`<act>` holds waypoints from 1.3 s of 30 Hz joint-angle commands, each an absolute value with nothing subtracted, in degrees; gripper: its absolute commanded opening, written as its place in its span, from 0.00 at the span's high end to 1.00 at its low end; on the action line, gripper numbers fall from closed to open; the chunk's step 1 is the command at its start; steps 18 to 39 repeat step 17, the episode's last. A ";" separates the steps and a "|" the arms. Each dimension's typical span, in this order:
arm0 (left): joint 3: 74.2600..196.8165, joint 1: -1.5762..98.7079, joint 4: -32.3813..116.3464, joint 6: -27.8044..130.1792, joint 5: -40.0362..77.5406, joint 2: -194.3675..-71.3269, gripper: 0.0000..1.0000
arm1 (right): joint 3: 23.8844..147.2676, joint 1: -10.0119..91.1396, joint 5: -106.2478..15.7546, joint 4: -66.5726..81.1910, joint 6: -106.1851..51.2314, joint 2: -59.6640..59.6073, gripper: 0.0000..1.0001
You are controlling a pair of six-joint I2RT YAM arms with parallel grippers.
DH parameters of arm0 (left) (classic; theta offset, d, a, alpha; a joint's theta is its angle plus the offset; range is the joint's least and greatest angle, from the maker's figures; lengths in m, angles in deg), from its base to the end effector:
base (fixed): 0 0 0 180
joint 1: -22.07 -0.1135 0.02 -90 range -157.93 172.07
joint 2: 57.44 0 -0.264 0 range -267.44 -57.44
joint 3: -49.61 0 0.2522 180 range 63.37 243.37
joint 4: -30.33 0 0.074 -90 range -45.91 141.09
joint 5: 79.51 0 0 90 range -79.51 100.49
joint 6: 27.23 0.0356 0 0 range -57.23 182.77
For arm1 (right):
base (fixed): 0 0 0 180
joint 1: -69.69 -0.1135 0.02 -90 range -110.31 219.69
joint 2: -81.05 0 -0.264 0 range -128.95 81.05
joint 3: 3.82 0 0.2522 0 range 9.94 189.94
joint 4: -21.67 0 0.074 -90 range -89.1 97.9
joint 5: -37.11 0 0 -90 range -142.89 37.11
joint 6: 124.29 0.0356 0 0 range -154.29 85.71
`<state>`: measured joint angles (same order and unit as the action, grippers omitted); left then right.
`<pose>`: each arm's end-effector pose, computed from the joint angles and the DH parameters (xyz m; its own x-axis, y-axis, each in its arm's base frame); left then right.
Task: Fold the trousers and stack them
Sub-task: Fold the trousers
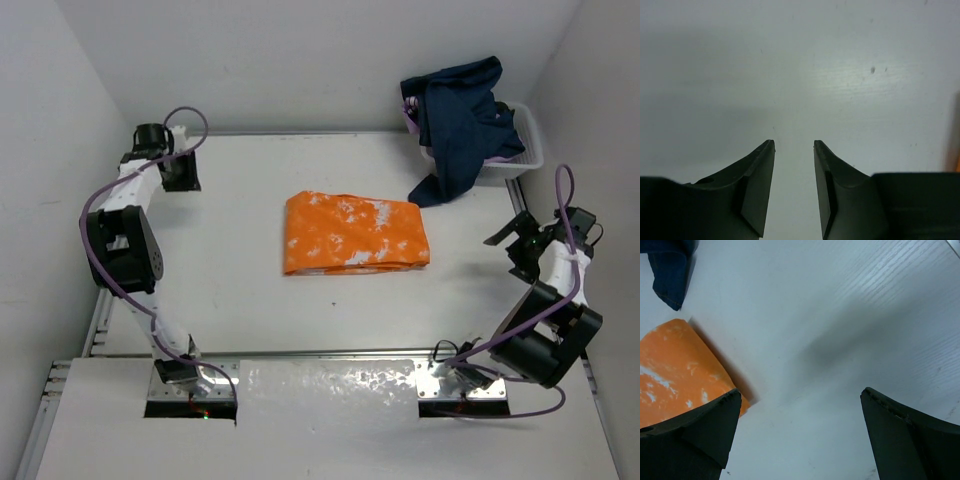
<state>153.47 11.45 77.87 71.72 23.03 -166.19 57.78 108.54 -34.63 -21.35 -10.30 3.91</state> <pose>0.4166 0.0703 0.2558 -0.7773 0.0088 -0.6291 0.0720 0.9946 -0.0751 0.2098 -0.1547 0.2113 -0.4166 0.8313 -0.3679 0.6981 0.5518 0.4563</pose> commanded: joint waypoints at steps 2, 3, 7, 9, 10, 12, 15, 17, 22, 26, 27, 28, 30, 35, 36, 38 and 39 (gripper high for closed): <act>148.45 13.01 75.64 72.61 23.50 -162.39 0.65 | 57.67 108.27 -32.76 -20.58 -10.39 4.94 0.01; 148.10 13.01 75.29 72.52 23.67 -162.12 0.65 | 57.49 108.27 -32.50 -20.48 -10.39 5.11 0.01; 148.27 13.10 75.46 72.17 24.38 -162.21 0.65 | 57.23 108.27 -32.15 -19.96 -10.39 5.46 0.01; 148.27 13.01 75.55 72.08 24.99 -162.38 0.65 | 57.05 108.27 -33.63 -20.13 -10.12 5.90 0.01; 148.18 13.01 75.55 72.00 25.60 -162.38 0.65 | 56.96 108.27 -34.07 -20.13 -10.21 6.43 0.01; 147.92 13.01 75.46 71.82 25.96 -162.47 0.65 | 56.61 108.27 -34.43 -19.87 -10.30 6.96 0.01; 147.74 13.01 75.38 71.91 26.40 -162.38 0.65 | 55.91 108.27 -33.03 -19.43 -10.47 7.40 0.01; 147.66 13.01 75.29 71.91 26.57 -162.21 0.65 | 54.43 108.36 -30.66 -17.15 -9.95 8.36 0.01; 147.66 13.01 75.29 71.91 26.57 -162.21 0.65 | 54.43 108.36 -30.66 -17.15 -9.95 8.36 0.01; 147.66 13.01 75.29 71.91 26.57 -162.21 0.65 | 54.43 108.36 -30.66 -17.15 -9.95 8.36 0.01; 147.66 13.01 75.29 71.91 26.57 -162.21 0.65 | 54.43 108.36 -30.66 -17.15 -9.95 8.36 0.01; 147.66 13.01 75.29 71.91 26.57 -162.21 0.65 | 54.43 108.36 -30.66 -17.15 -9.95 8.36 0.01; 147.66 13.01 75.29 71.91 26.57 -162.21 0.65 | 54.43 108.36 -30.66 -17.15 -9.95 8.36 0.01; 147.66 13.01 75.29 71.91 26.57 -162.21 0.65 | 54.43 108.36 -30.66 -17.15 -9.95 8.36 0.01; 147.66 13.01 75.29 71.91 26.57 -162.21 0.65 | 54.43 108.36 -30.66 -17.15 -9.95 8.36 0.01; 147.66 13.01 75.29 71.91 26.57 -162.21 0.65 | 54.43 108.36 -30.66 -17.15 -9.95 8.36 0.01; 147.66 13.01 75.29 71.91 26.57 -162.21 0.65 | 54.43 108.36 -30.66 -17.15 -9.95 8.36 0.01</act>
